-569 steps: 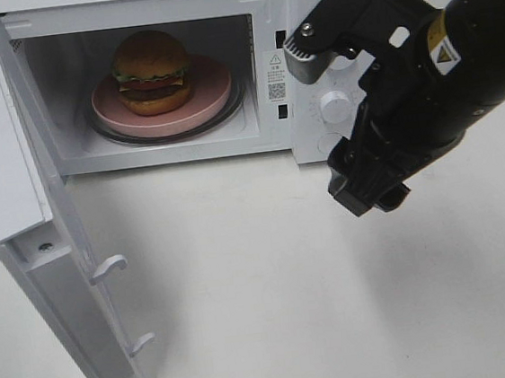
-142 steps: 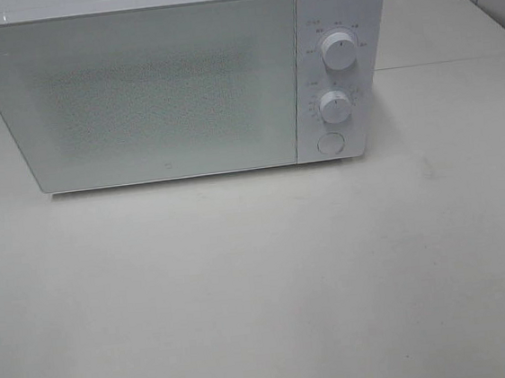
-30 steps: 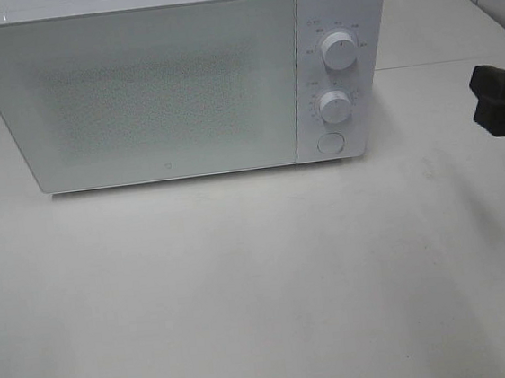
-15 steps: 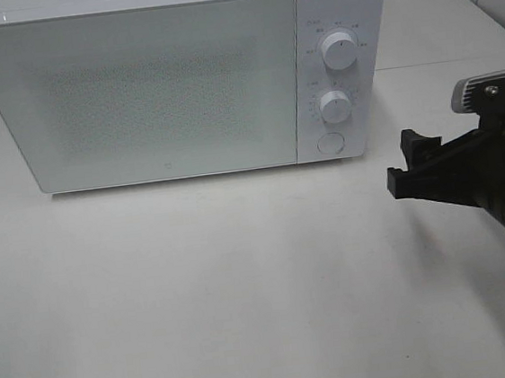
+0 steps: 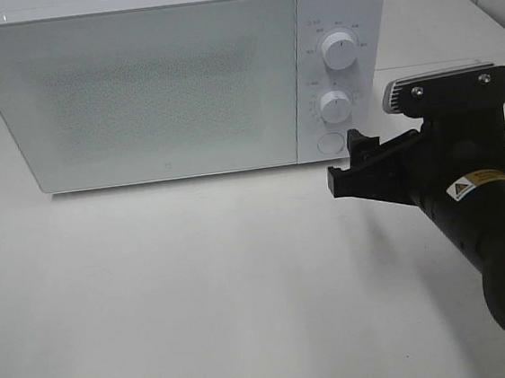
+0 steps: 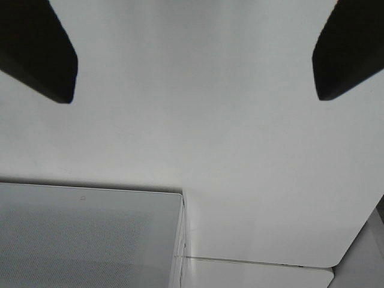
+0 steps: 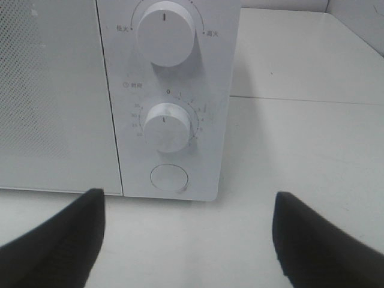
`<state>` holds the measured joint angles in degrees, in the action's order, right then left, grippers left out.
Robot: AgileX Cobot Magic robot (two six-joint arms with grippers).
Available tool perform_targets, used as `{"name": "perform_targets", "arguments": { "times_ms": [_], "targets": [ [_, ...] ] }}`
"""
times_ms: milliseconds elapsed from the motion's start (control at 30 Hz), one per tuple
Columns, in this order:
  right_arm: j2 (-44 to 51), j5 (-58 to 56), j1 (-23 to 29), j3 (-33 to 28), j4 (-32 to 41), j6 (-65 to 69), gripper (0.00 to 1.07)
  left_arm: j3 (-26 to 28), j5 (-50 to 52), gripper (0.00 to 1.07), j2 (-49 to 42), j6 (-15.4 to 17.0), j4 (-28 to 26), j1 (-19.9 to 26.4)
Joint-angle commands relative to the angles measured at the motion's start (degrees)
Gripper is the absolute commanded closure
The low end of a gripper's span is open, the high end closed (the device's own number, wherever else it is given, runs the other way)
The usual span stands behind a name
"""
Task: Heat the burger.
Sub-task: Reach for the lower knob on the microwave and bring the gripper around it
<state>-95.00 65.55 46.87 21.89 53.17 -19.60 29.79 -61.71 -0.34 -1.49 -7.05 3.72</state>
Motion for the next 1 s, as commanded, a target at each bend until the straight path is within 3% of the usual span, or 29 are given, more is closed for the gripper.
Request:
{"name": "perform_targets", "arguments": {
  "times_ms": [33, 367, 1000],
  "targets": [
    [0.06, 0.97, 0.11, 0.80, 0.17, -0.86, 0.33, -0.17, 0.29, 0.07, -0.97, -0.11, -0.17, 0.23],
    [0.06, 2.81, 0.11, 0.80, 0.11, -0.52, 0.33, -0.17, 0.29, 0.07, -0.97, -0.11, -0.17, 0.23],
    [-10.49, -0.63, -6.13, 12.26, -1.78, -3.90, 0.31, -0.17, 0.29, 0.07, -0.97, -0.11, -0.17, 0.23]
  ]
}}
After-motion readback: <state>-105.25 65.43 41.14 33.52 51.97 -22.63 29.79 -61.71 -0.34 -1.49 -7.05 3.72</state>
